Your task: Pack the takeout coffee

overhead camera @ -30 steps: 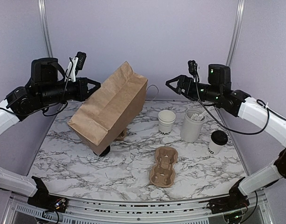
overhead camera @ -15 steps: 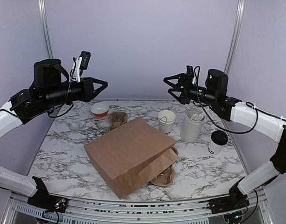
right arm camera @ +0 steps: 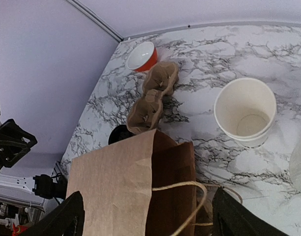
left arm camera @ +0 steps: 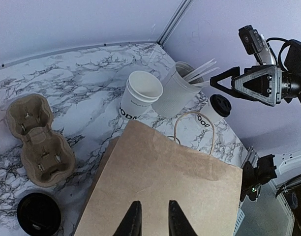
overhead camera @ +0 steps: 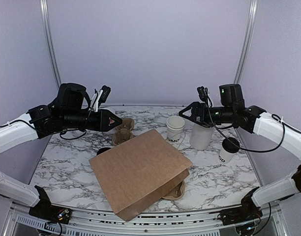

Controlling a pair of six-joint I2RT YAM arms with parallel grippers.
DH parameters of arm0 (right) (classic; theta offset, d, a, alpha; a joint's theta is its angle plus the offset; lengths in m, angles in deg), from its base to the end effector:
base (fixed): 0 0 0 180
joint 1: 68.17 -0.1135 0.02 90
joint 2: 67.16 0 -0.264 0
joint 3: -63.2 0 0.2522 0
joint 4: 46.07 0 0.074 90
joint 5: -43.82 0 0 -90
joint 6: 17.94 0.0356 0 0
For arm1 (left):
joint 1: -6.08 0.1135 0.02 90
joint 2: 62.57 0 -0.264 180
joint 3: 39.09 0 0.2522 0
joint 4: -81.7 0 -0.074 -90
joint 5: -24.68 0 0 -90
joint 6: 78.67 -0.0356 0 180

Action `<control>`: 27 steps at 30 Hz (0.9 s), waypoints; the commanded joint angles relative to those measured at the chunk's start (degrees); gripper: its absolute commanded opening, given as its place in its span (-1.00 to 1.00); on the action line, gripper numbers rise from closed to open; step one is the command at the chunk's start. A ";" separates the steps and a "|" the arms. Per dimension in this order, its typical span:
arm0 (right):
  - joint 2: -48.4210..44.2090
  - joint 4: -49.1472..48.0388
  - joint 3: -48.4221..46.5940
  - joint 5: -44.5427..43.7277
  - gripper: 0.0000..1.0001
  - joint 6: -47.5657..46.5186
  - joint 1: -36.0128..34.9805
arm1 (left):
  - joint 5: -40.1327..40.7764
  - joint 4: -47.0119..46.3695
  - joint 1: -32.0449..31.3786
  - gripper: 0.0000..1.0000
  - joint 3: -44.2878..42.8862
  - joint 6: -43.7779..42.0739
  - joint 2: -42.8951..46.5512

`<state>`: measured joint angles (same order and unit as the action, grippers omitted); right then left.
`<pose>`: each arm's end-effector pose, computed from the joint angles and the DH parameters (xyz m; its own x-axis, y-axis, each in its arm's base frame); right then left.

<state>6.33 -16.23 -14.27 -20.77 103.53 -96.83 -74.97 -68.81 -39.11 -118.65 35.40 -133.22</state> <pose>0.2490 0.1535 0.3378 -0.7295 0.1387 -0.6698 -0.4587 0.6273 0.6294 0.1958 -0.2056 0.3633 -0.5566 -0.0103 -0.8307 0.6385 0.6344 -0.4356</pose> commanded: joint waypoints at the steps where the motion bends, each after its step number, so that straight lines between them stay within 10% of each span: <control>1: -1.70 9.69 2.24 -0.97 0.74 -6.59 -0.34 | -1.82 2.16 -0.25 -0.60 2.13 2.61 3.35; 18: 1.76 7.20 4.77 -0.23 0.26 -2.78 -4.99 | 5.81 9.16 -0.16 -0.54 11.24 10.29 10.41; 27: 1.95 4.45 2.44 -2.59 -0.90 0.89 -7.70 | 0.11 7.55 -0.76 -0.61 21.79 16.09 17.40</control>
<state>8.50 -9.24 -9.35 -21.47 102.52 -102.54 -72.02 -61.47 -39.29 -99.46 48.34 -117.88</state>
